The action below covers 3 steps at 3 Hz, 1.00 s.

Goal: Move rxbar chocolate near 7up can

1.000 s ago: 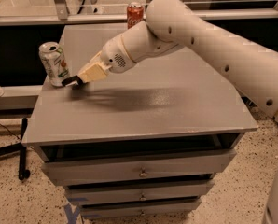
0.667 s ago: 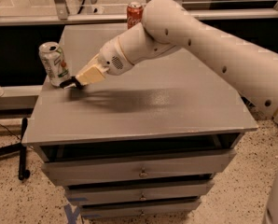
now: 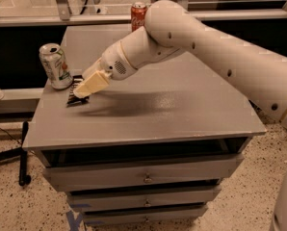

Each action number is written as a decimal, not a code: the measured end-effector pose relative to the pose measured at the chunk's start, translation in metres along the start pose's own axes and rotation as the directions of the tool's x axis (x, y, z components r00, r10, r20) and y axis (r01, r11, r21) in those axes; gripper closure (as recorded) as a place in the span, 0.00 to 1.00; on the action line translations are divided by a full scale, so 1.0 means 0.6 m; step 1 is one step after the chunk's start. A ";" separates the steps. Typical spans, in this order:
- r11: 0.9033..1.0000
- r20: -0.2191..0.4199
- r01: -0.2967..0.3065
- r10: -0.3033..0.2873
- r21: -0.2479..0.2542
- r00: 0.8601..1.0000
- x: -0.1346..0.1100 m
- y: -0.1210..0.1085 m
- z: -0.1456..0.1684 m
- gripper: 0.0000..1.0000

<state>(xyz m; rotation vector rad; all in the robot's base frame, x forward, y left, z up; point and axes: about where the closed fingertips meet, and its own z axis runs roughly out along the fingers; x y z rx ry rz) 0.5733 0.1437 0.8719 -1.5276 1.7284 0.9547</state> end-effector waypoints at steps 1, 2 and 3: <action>1.000 -0.007 -0.013 0.013 -0.007 1.000 0.018 0.000 -0.014 0.00; 0.999 -0.034 -0.021 0.023 0.050 0.999 0.070 -0.022 -0.094 0.00; 0.983 -0.098 -0.032 0.050 0.179 0.994 0.143 -0.051 -0.230 0.00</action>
Offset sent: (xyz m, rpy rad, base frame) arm 0.0237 -0.1596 -0.0079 -0.0856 -0.0357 -0.1395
